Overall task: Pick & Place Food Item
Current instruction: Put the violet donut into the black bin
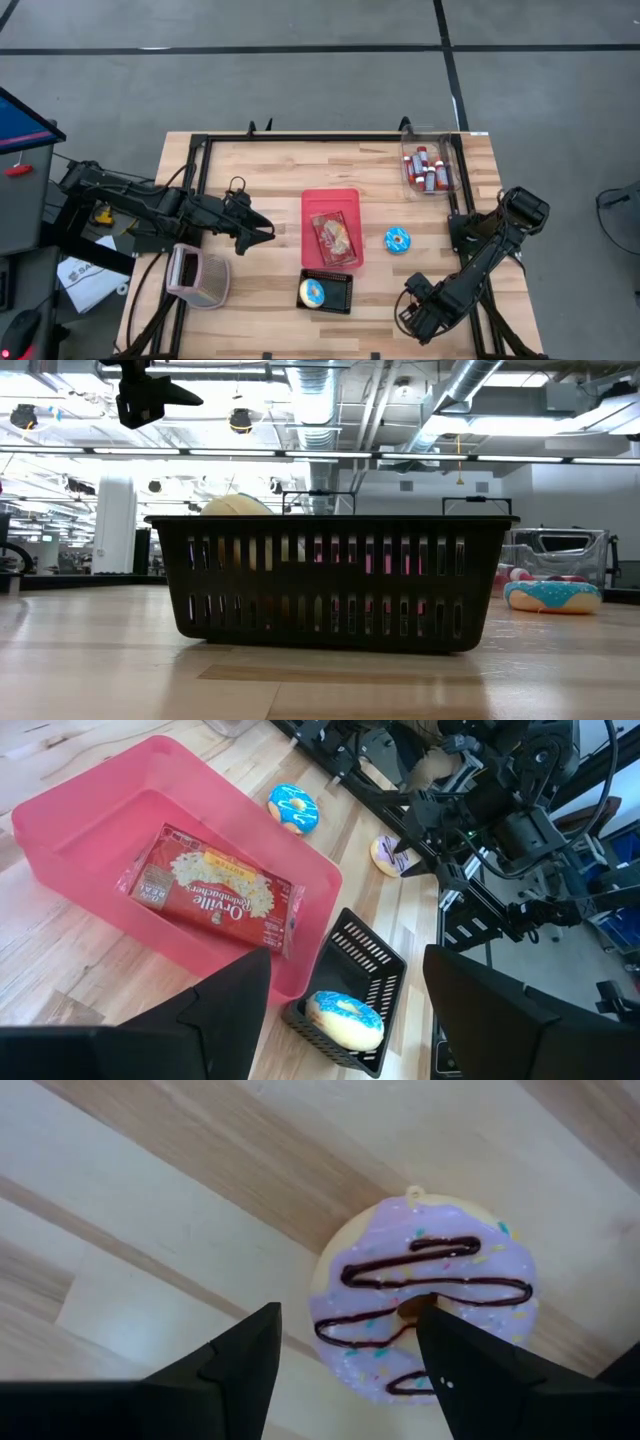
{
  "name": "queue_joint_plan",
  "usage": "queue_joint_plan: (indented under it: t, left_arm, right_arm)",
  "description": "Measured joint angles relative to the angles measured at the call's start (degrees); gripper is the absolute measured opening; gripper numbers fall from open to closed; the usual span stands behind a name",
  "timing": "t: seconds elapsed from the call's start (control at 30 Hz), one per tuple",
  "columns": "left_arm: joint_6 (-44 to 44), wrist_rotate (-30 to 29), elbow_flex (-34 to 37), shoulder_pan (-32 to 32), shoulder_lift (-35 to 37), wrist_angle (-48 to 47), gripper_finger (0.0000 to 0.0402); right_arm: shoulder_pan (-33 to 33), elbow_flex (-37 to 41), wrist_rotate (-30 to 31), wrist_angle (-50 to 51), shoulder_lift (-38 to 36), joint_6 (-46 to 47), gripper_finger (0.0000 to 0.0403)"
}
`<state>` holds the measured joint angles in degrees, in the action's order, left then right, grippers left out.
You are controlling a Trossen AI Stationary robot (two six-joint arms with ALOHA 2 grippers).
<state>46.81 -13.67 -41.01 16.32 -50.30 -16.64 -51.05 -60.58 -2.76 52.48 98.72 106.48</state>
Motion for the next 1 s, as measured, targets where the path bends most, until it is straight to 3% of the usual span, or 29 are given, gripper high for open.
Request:
queue_joint_plan:
  t: [0.33,0.53,1.0]
  left_arm:
    - [0.0,0.0,0.0,0.0,0.0,0.0,0.026]
    - [0.0,0.5,0.0,0.0,0.0,0.0,0.026]
    - [0.2,1.6,0.0,0.0,0.0,0.0,0.026]
  right_arm:
    - [-0.1,0.0,0.0,-1.0,0.0,0.0,0.0226]
    - [-0.3,3.4,-0.8,-7.5,-0.1,0.0,0.0226]
    - [-0.3,3.7,-0.8,-4.5,0.0,0.0,0.0226]
